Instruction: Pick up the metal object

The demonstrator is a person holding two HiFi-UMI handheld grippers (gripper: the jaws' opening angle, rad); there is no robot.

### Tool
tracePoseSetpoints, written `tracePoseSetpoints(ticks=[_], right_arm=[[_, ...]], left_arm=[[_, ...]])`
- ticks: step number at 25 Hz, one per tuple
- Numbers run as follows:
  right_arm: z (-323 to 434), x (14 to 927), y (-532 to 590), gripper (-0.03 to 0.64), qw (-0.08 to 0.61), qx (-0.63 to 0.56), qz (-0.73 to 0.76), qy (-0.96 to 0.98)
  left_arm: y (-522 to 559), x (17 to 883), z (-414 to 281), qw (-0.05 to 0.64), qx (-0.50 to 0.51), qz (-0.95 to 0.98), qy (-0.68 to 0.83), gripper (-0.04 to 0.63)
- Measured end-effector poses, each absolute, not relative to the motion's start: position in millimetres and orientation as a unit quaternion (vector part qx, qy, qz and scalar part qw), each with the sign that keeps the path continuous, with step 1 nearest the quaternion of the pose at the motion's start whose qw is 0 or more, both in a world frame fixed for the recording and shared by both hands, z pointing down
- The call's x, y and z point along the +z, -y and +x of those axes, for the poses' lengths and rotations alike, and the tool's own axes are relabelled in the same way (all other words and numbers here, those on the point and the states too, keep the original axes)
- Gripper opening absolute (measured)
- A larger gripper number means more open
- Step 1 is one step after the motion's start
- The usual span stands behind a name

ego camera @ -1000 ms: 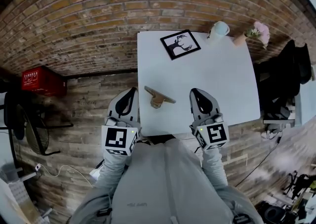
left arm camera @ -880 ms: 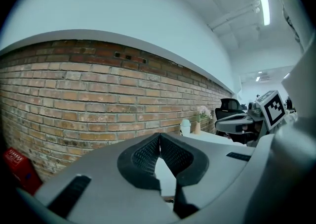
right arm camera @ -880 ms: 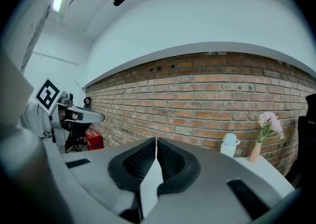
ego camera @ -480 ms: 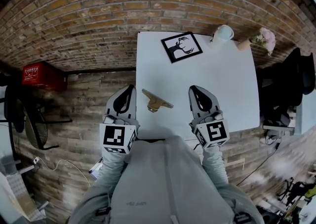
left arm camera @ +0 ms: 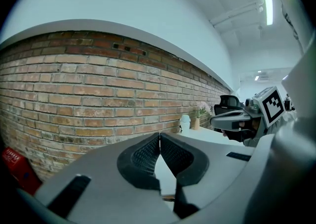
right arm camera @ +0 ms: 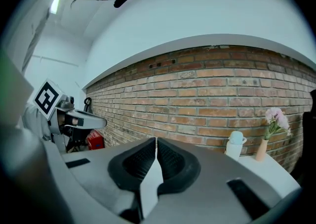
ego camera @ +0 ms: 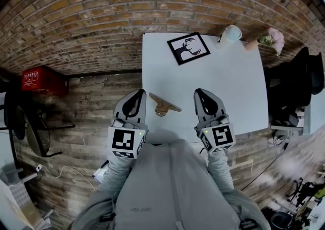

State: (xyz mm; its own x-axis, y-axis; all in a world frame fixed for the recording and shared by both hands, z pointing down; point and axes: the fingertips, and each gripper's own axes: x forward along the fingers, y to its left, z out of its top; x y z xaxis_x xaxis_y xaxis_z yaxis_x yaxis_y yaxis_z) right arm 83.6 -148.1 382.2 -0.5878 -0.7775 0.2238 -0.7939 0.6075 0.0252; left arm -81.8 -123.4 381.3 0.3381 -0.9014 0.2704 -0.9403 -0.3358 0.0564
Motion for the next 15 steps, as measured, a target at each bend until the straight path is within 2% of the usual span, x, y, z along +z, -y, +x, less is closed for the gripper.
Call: tracePoseSetpoints(ticks=[7, 8, 9, 15], right_arm=[[91, 384, 144, 0.026, 0.106, 0.047, 0.460, 0.880], [92, 385, 143, 0.026, 0.106, 0.048, 0.462, 0.879], [94, 385, 143, 0.026, 0.107, 0.049, 0.465, 0.877], [101, 387, 140, 0.025, 0.106, 0.055, 0.475, 0.872]], left_arm=[[124, 392, -69, 0.112, 0.107, 0.826, 0.541, 0.031], [124, 394, -67, 0.116, 0.107, 0.829, 0.536, 0.055], [124, 395, -64, 0.120, 0.107, 0.833, 0.530, 0.110], [122, 406, -50, 0.135, 0.114, 0.846, 0.504, 0.186]])
